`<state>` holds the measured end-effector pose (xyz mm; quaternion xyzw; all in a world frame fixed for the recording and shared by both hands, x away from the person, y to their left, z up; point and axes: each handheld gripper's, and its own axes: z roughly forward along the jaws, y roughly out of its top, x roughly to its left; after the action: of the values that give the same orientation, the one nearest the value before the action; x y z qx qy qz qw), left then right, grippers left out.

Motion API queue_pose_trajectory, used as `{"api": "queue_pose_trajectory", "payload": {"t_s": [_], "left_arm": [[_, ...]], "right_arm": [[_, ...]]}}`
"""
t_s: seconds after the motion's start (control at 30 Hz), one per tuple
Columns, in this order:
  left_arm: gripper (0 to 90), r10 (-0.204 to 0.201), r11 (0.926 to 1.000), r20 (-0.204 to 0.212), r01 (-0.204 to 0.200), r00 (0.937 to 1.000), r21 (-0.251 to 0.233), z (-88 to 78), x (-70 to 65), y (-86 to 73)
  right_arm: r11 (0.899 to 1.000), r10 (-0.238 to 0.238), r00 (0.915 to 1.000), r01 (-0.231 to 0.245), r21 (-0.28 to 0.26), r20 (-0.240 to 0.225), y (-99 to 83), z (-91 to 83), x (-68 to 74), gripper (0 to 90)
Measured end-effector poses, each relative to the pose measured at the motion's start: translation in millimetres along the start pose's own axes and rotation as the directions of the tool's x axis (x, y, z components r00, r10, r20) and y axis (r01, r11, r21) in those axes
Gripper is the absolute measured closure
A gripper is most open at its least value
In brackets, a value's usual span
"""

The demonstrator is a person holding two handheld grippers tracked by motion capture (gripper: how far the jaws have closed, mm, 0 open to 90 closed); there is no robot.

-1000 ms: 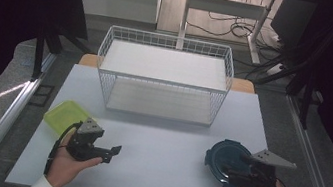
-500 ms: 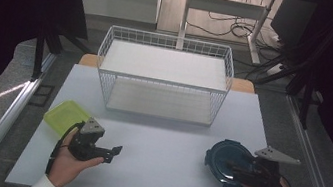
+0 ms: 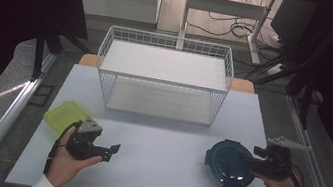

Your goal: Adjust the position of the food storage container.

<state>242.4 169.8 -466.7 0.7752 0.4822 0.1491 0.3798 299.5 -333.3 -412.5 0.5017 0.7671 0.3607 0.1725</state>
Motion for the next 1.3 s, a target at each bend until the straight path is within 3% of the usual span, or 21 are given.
{"api": "queue_pose_trajectory", "payload": {"t_s": [0.1,0.2,0.47,0.5,0.53,0.67,0.83,0.9,1.23,1.3], "left_arm": [[16.6,0.003,1.0000,0.000,-0.003,1.0000,0.003,1.2,-0.8,0.1],[16.5,0.008,0.9999,-0.004,-0.008,1.0000,0.007,1.8,-1.2,-0.2],[16.5,0.015,0.9998,-0.007,-0.015,0.9999,0.013,3.2,-3.2,0.5],[16.5,0.015,0.9998,-0.007,-0.015,0.9999,0.013,3.2,-3.2,0.5],[16.5,0.014,0.9998,-0.006,-0.014,0.9999,0.012,3.6,-3.8,0.5],[16.5,0.016,0.9997,-0.005,-0.016,0.9999,0.018,5.0,-4.0,-0.1],[16.5,0.019,0.9996,-0.002,-0.019,0.9998,0.022,5.8,-4.0,-0.9],[16.5,0.020,0.9995,-0.001,-0.020,0.9998,0.024,6.1,-4.2,-1.4],[16.5,0.024,0.9993,-0.003,-0.023,0.9997,0.030,7.2,-5.0,-2.0],[16.5,0.024,0.9994,-0.006,-0.024,0.9997,0.026,6.7,-5.0,-2.1]], "right_arm": [[1.000,0.003,0.9996,-0.003,-0.011,0.029,7.7,-3.2,-6.5,39.0],[1.000,0.002,0.9974,-0.003,0.013,0.072,10.6,-4.8,-14.0,46.5],[0.997,0.023,0.9904,-0.033,0.073,0.136,4.0,-2.6,-33.9,70.9],[0.997,0.023,0.9904,-0.033,0.073,0.136,4.0,-2.6,-33.9,70.9],[0.995,0.016,0.9885,-0.031,0.094,0.150,1.1,-2.6,-37.2,77.4],[0.991,-0.005,0.9866,-0.017,0.133,0.163,-4.6,-0.5,-43.0,87.3],[0.984,-0.028,0.9815,-0.006,0.178,0.189,-8.5,4.9,-44.8,88.4],[0.977,-0.047,0.9759,0.000,0.215,0.213,-12.4,10.5,-45.7,88.4],[0.958,-0.057,0.9775,-0.004,0.287,0.203,-22.1,23.9,-46.3,88.6],[0.950,-0.063,0.9786,-0.001,0.311,0.196,-24.5,26.8,-44.3,88.5]]}}
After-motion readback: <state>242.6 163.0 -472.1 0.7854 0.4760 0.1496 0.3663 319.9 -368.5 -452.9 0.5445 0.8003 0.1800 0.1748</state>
